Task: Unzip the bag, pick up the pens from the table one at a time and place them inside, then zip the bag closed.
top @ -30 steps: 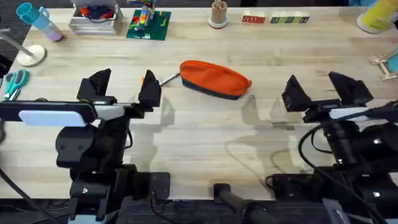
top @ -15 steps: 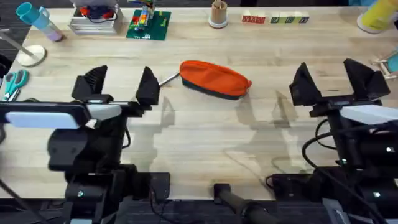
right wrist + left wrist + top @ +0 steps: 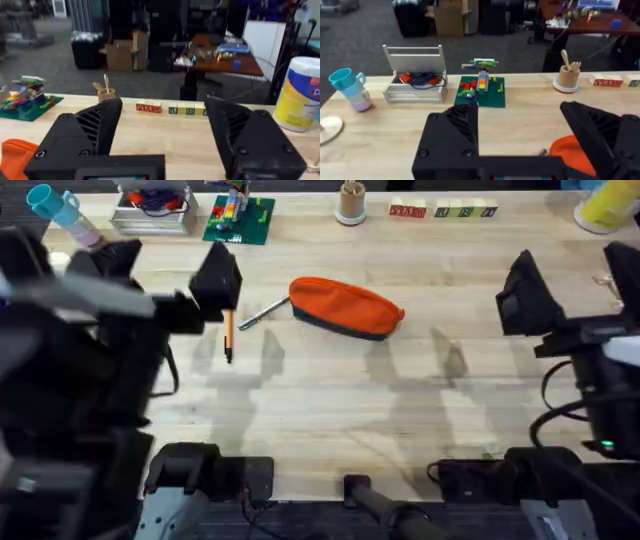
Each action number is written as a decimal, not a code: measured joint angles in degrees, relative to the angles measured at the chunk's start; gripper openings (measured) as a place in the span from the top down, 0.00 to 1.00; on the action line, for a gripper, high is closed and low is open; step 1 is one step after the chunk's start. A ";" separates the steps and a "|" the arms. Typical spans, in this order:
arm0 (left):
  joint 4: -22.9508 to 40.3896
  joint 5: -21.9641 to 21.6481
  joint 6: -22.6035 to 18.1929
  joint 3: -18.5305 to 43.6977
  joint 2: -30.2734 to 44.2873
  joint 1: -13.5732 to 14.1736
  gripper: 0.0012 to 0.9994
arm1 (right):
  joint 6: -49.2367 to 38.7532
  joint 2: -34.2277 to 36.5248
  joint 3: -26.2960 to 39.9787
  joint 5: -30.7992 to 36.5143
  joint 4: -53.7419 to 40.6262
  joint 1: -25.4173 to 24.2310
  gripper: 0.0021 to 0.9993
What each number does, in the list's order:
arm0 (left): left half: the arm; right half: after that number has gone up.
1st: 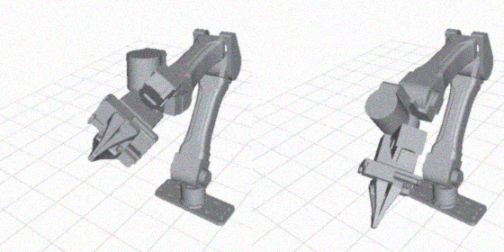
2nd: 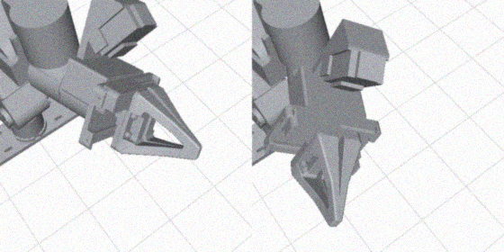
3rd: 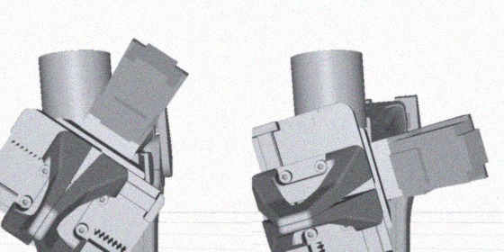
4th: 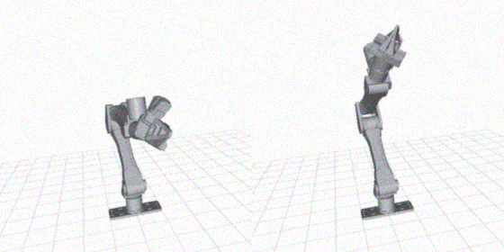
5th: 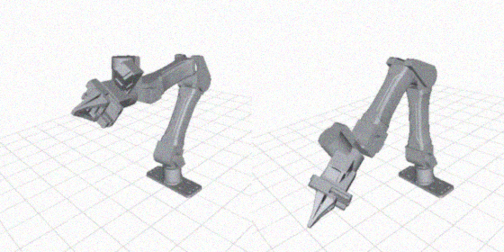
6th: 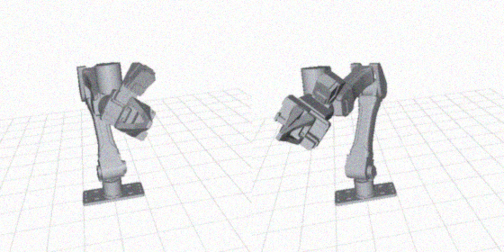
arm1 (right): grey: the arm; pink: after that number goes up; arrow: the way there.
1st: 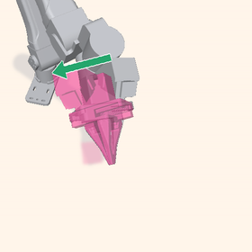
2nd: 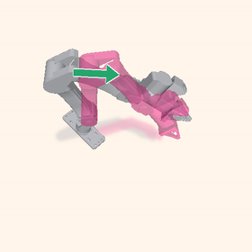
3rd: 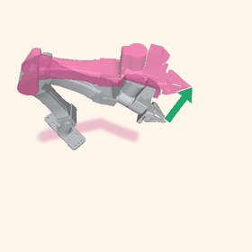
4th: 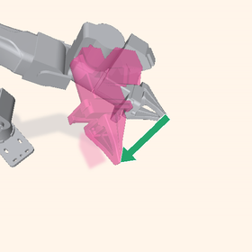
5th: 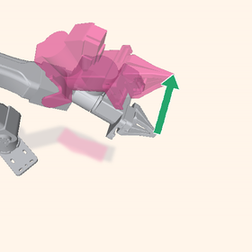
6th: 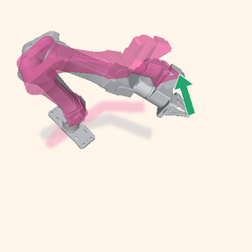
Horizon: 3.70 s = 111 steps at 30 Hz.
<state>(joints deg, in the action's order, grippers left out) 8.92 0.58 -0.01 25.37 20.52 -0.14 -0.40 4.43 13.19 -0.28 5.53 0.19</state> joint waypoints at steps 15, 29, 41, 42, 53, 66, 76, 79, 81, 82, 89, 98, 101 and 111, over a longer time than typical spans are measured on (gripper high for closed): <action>28.87 0.04 0.00 34.82 29.88 0.00 0.01 | 0.18 25.71 27.03 -0.45 -25.48 0.00 0.00; 39.70 2.67 0.00 44.76 44.06 0.00 0.01 | 0.20 47.88 48.16 -0.87 -45.00 1.65 0.00; 42.54 2.62 0.01 44.97 46.08 0.00 0.01 | 0.20 53.61 48.50 -1.05 -44.71 3.34 0.00; 42.29 2.62 0.00 44.98 46.19 0.00 0.01 | 0.20 53.61 48.50 -1.05 -44.69 3.34 0.00; 39.09 5.27 -10.33 45.00 47.40 0.00 0.01 | 0.20 53.61 48.50 -1.05 -44.65 3.34 0.00; 36.66 25.04 -39.22 45.00 47.42 -1.34 0.01 | 0.20 53.61 48.50 -1.05 -44.62 3.34 0.00; 36.25 42.43 -47.88 45.71 52.90 -9.53 0.01 | 0.20 53.61 48.50 -1.05 -44.62 3.34 0.00; 36.29 46.35 -49.68 46.82 56.03 -9.92 0.01 | 0.18 53.61 48.50 -1.05 -44.65 3.34 0.00; 36.50 48.53 -50.65 48.01 58.11 -9.90 0.01 | 0.20 53.61 48.50 -1.05 -44.62 3.34 0.00; 36.75 49.40 -50.95 48.74 59.07 -9.90 0.01 | 0.20 53.61 48.50 -1.05 -44.62 3.34 0.00; 42.95 56.77 -56.35 56.54 67.69 -10.13 0.01 | 0.20 53.61 48.50 -1.05 -44.62 3.34 0.00; 51.79 61.24 -66.17 64.96 78.40 -10.12 0.01 | 0.20 53.61 48.50 -1.05 -44.62 3.34 0.00; 53.75 61.27 -69.33 65.81 80.25 -10.04 0.01 | 0.20 53.61 48.50 -1.05 -44.62 3.34 0.00; 55.44 58.86 -75.05 65.96 86.02 -6.00 0.01 | 0.20 53.61 48.50 -1.05 -44.62 3.34 0.00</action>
<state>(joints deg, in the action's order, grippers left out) 64.36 59.44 -75.06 91.33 106.54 -6.15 -0.21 58.04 61.69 -1.32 -39.09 3.53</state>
